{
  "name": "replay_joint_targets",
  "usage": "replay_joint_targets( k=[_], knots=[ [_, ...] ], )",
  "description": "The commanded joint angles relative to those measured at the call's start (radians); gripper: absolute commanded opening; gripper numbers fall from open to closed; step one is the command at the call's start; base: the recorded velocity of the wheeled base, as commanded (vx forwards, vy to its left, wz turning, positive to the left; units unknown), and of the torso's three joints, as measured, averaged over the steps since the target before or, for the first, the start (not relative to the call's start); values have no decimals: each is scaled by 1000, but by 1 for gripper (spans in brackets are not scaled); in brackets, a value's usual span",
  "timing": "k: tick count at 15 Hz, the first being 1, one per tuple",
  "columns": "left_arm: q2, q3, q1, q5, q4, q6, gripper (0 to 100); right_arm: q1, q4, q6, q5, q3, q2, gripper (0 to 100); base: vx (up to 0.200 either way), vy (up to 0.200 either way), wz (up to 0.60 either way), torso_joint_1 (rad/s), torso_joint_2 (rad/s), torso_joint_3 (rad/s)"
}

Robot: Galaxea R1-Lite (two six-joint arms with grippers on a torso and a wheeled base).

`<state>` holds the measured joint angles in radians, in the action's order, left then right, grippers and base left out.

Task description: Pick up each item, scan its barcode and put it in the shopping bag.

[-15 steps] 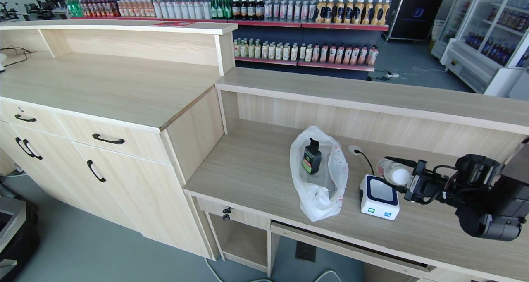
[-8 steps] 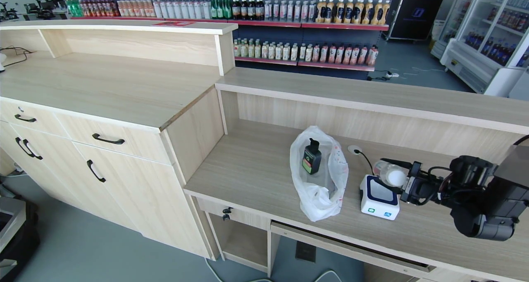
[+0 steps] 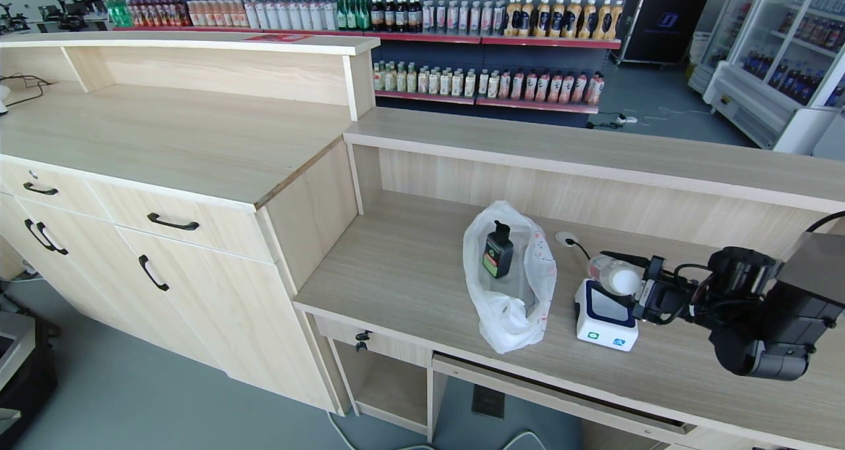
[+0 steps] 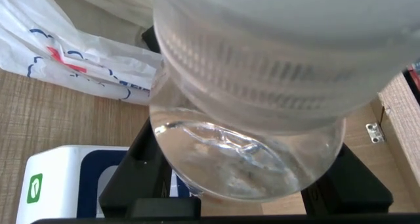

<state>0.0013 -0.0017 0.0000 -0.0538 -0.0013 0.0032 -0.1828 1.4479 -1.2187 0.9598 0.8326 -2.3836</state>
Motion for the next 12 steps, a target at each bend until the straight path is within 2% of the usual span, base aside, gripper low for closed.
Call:
replay_joint_targets(
  k=[1, 4, 6, 8, 9, 12],
  knots=[
    [0, 0, 0, 0, 0, 0, 100, 0, 0, -1, -1, 0, -2, 0, 0, 0, 0, 0, 0, 0],
    [0, 0, 0, 0, 0, 0, 100, 0, 0, 19, -1, 3, 35, 0, 0, 0, 0, 0, 0, 0],
    [0, 0, 0, -1, 0, 0, 100, 2, -64, 192, -4, -7, 213, 0, 0, 0, 0, 0, 0, 0],
    [0, 0, 0, 0, 0, 0, 100, -4, -213, 314, -7, -4, 373, 0, 0, 0, 0, 0, 0, 0],
    [0, 0, 0, 0, 0, 0, 100, -18, -307, 404, -32, -7, 462, 0, 0, 0, 0, 0, 0, 0],
    [0, 0, 0, 0, 0, 0, 100, -27, -460, 585, -225, -15, 569, 0, 0, 0, 0, 0, 0, 0]
  ],
)
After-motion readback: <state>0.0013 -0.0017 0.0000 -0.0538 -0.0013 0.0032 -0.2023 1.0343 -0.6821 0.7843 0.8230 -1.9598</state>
